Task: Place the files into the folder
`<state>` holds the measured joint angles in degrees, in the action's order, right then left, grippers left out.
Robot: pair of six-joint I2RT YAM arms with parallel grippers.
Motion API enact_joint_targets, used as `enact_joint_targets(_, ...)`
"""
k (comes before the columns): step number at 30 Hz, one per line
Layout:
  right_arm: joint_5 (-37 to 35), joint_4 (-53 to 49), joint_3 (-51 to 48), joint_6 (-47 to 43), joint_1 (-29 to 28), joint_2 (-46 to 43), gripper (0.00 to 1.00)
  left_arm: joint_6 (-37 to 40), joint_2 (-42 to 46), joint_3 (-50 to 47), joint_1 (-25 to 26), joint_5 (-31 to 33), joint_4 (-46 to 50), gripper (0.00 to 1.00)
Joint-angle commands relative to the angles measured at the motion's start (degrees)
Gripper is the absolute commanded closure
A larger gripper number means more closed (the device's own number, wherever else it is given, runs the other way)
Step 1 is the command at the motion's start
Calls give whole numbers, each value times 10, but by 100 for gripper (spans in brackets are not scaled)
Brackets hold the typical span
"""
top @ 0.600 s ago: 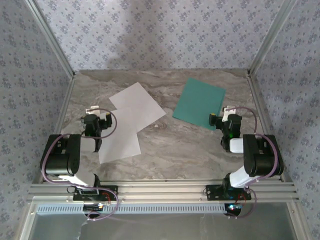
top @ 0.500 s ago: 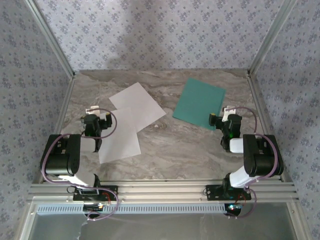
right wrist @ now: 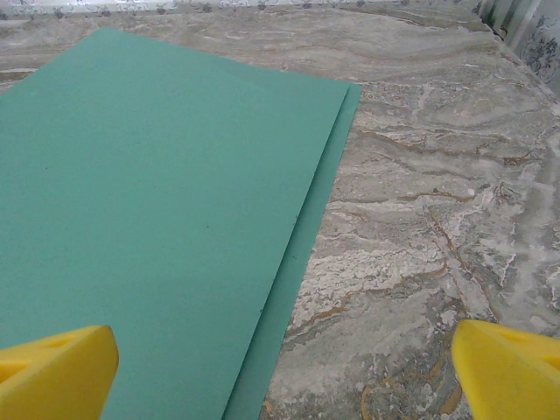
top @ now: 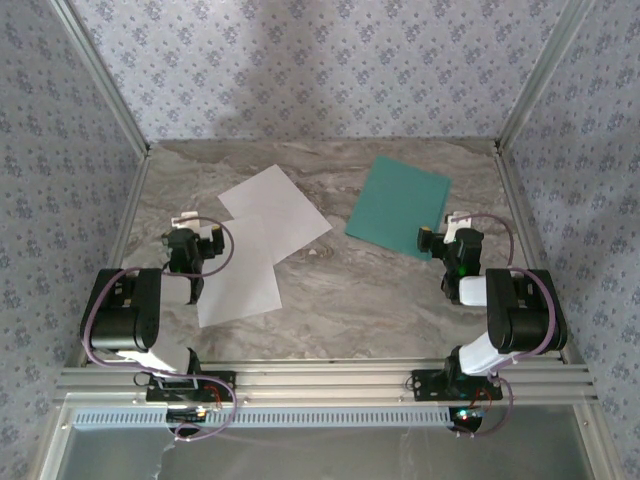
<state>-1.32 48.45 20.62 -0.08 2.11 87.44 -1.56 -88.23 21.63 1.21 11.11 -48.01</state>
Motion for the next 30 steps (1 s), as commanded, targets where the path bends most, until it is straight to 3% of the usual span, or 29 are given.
enact_joint_targets(1, -5, 6, 10, -8, 0, 3, 0, -7, 3, 13, -4, -7, -1, 0)
enact_joint_targets(6, 8, 15, 2, -2, 8, -1, 0, -4, 13, 13, -3, -11, 3, 0)
enact_joint_targets(9, 12, -5, 0, 14, 20, -33, 0, 0, 68, 35, 4, 0, 89, 0)
enact_joint_targets(12, 11, -111, 26, 37, 39, -101, 0, -3, 128, 68, 21, 34, 185, 0)
enact_joint_targets(15, 29, -218, 68, 80, 54, -161, 0, -66, 178, 122, 40, 59, 286, 0)
enact_joint_targets(18, 56, -349, 127, 215, 83, -193, 0, -149, 181, 208, 66, 85, 411, 0)
enact_joint_targets(22, 145, -425, 163, 312, 110, -200, 0, -174, 133, 331, 138, 70, 515, 0)
enact_joint_targets(26, 257, -467, 208, 328, 115, -149, 0, -191, 55, 426, 197, -54, 551, 0)
enact_joint_targets(30, 343, -489, 249, 336, 113, -73, 0, -212, -30, 508, 243, -102, 581, 0)
